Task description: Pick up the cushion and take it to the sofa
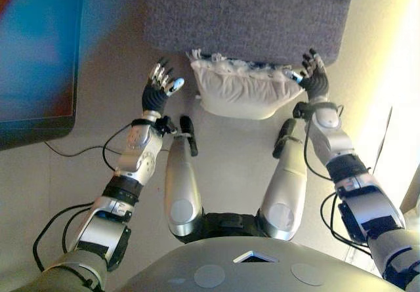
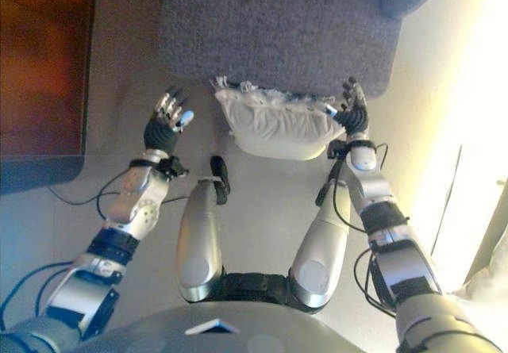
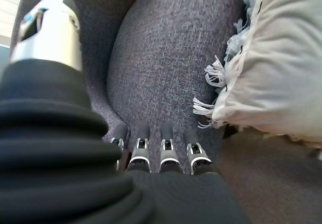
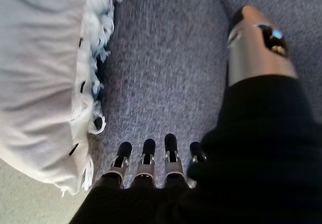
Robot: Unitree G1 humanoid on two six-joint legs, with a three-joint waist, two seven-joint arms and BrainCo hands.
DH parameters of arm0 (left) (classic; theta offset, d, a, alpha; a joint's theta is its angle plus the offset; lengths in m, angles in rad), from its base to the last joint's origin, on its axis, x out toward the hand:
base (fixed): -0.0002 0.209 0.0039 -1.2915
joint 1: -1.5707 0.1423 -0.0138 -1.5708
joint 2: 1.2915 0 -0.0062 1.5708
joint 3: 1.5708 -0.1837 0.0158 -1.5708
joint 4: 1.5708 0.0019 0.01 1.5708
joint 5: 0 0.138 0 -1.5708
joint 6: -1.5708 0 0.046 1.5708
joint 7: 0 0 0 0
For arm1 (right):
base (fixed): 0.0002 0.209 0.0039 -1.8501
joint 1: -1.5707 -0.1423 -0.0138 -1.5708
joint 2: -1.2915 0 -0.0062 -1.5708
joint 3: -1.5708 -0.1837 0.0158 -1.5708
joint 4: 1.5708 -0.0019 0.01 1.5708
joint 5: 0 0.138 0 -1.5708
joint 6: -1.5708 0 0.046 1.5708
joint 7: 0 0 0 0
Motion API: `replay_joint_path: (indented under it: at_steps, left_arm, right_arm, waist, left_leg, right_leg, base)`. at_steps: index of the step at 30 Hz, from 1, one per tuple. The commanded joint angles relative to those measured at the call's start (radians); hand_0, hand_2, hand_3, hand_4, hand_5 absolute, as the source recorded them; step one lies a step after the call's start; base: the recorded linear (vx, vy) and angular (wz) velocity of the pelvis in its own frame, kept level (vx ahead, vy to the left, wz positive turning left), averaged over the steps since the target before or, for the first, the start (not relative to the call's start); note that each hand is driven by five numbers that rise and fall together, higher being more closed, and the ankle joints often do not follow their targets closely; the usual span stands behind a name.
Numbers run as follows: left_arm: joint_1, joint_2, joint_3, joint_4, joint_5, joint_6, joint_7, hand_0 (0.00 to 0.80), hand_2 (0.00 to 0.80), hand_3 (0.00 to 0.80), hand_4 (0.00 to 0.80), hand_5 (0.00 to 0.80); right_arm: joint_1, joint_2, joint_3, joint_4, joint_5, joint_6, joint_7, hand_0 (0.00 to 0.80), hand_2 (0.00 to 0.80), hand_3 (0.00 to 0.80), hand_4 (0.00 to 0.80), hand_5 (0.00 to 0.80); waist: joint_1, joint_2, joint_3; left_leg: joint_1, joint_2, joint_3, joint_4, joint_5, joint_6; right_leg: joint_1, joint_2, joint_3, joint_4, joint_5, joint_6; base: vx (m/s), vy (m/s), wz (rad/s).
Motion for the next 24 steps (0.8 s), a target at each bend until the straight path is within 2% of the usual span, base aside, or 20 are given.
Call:
replay_joint_path:
  at_steps: [1,4,5,10,15,24]
  left_arm:
    - [-0.029,0.019,-0.015,0.002,0.079,-0.068,0.037,0.0,0.0,0.0,0.0,0.0]
    - [-0.071,0.011,-0.021,0.038,0.086,-0.073,0.046,0.0,0.0,0.0,0.0,0.0]
    - [-0.083,0.007,-0.023,0.051,0.082,-0.079,0.044,0.0,0.0,0.0,0.0,0.0]
    - [-0.133,-0.009,-0.02,0.074,0.05,-0.073,0.057,0.0,0.0,0.0,0.0,0.0]
    - [-0.18,0.002,-0.016,0.115,0.055,-0.035,0.066,0.0,0.0,0.0,0.0,0.0]
    - [-0.297,0.04,-0.012,0.278,-0.002,0.04,0.065,0.0,0.0,0.0,0.0,0.0]
  right_arm:
    - [-0.018,0.006,-0.018,-0.012,0.013,-0.023,-0.036,0.0,0.0,0.0,0.0,0.0]
    - [-0.051,0.0,-0.021,0.011,0.018,-0.027,-0.071,0.0,0.0,0.0,0.0,0.0]
    - [-0.062,-0.004,-0.024,0.022,0.02,-0.028,-0.086,0.0,0.0,0.0,0.0,0.0]
    - [-0.099,-0.014,-0.035,0.04,0.008,-0.027,-0.147,0.0,0.0,0.0,0.0,0.0]
    - [-0.125,-0.041,-0.047,0.057,0.033,0.017,-0.169,0.0,0.0,0.0,0.0,0.0]
    - [-0.224,-0.063,-0.069,0.254,0.141,0.054,-0.144,0.0,0.0,0.0,0.0,0.0]
  waist:
    - [-0.003,-0.01,-0.01]
    - [-0.012,0.0,-0.011]
    - [-0.015,0.005,-0.01]
    - [-0.025,0.003,-0.005]
    - [-0.031,-0.008,-0.004]
    - [-0.033,-0.008,0.002]
  left_leg:
    - [-0.093,0.05,-0.02,0.101,-0.015,0.033]
    - [-0.187,0.066,-0.034,0.229,-0.063,0.042]
    - [-0.217,0.076,-0.047,0.302,-0.12,0.035]
    - [-0.365,0.072,-0.066,0.484,-0.188,0.054]
    - [-0.467,0.08,-0.08,0.605,-0.229,0.059]
    - [-0.614,0.093,-0.102,0.763,-0.285,0.066]
  right_leg:
    - [-0.063,-0.026,0.08,0.114,0.015,-0.042]
    - [-0.166,-0.018,0.111,0.248,-0.044,-0.051]
    - [-0.199,-0.015,0.129,0.32,-0.102,-0.046]
    - [-0.344,0.0,0.148,0.49,-0.172,-0.063]
    - [-0.431,0.005,0.16,0.592,-0.212,-0.074]
    - [-0.58,0.002,0.192,0.729,-0.245,-0.08]
  base:
    - [-0.066,-0.032,-0.03]
    - [-0.021,-0.028,-0.02]
    - [0.052,-0.028,-0.01]
    - [0.003,-0.046,0.01]
    - [0.026,-0.049,0.0]
    - [0.018,-0.008,-0.03]
